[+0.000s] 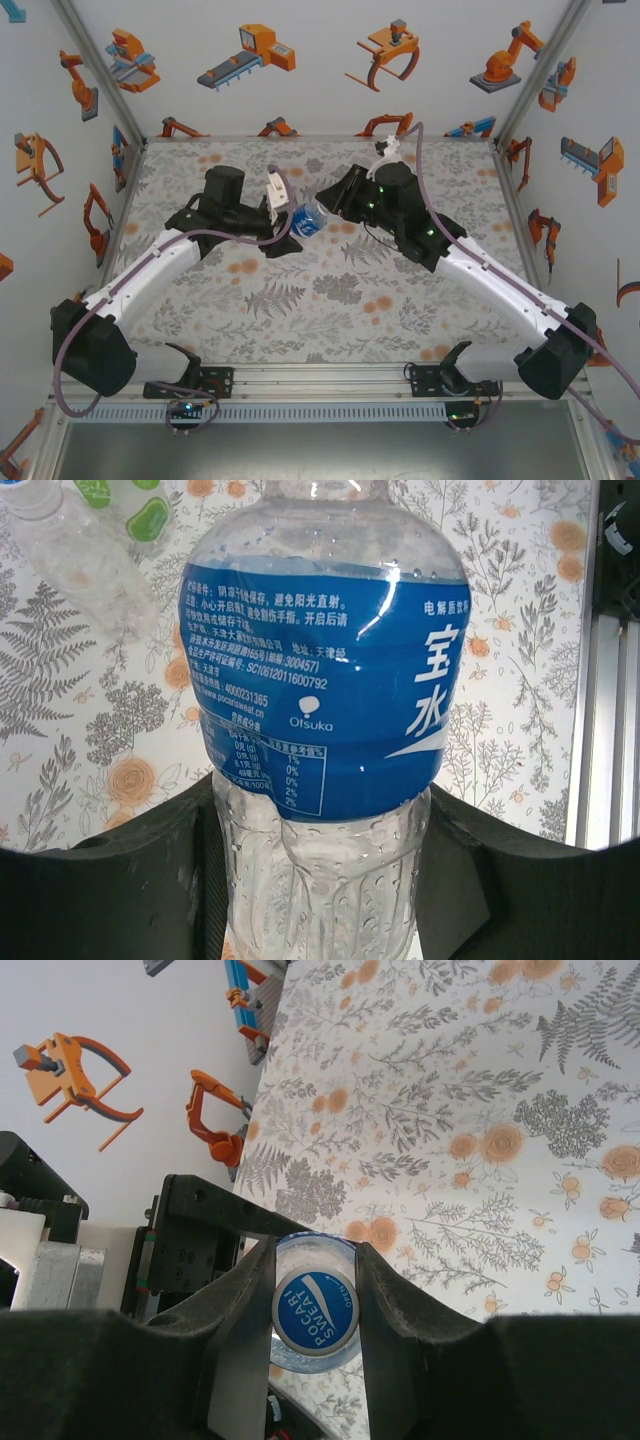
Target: Screw on the bottle caps
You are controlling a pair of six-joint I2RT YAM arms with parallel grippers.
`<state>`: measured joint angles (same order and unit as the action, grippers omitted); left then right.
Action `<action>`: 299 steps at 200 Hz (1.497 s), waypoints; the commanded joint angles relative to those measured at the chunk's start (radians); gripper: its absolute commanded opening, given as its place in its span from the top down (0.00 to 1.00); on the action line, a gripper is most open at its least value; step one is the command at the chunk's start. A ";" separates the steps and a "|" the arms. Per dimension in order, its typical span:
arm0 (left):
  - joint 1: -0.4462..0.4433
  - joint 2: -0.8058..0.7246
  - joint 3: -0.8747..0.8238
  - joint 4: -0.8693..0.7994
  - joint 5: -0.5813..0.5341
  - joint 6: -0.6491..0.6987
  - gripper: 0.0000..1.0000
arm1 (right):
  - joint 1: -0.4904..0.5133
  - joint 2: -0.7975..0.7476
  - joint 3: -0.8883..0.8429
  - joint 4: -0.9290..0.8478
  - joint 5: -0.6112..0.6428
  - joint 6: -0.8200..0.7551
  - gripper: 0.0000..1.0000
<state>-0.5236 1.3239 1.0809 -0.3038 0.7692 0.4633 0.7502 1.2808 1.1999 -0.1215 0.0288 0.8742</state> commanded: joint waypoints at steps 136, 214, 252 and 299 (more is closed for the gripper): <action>-0.045 -0.033 -0.009 -0.011 0.090 0.165 1.00 | 0.004 -0.081 0.136 -0.047 -0.050 -0.351 0.40; -0.064 -0.032 -0.009 -0.074 0.104 0.254 1.00 | -0.066 -0.118 0.231 -0.412 -0.472 -0.848 0.40; -0.074 -0.032 -0.003 -0.122 0.128 0.314 1.00 | -0.066 -0.156 0.239 -0.546 -0.608 -1.166 0.39; -0.088 -0.028 0.004 -0.166 0.156 0.357 1.00 | -0.059 -0.171 0.201 -0.570 -0.704 -1.429 0.43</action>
<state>-0.6029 1.3041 1.0618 -0.4286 0.8673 0.7658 0.6857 1.1393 1.4189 -0.6846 -0.5987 -0.3599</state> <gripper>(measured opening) 0.564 0.589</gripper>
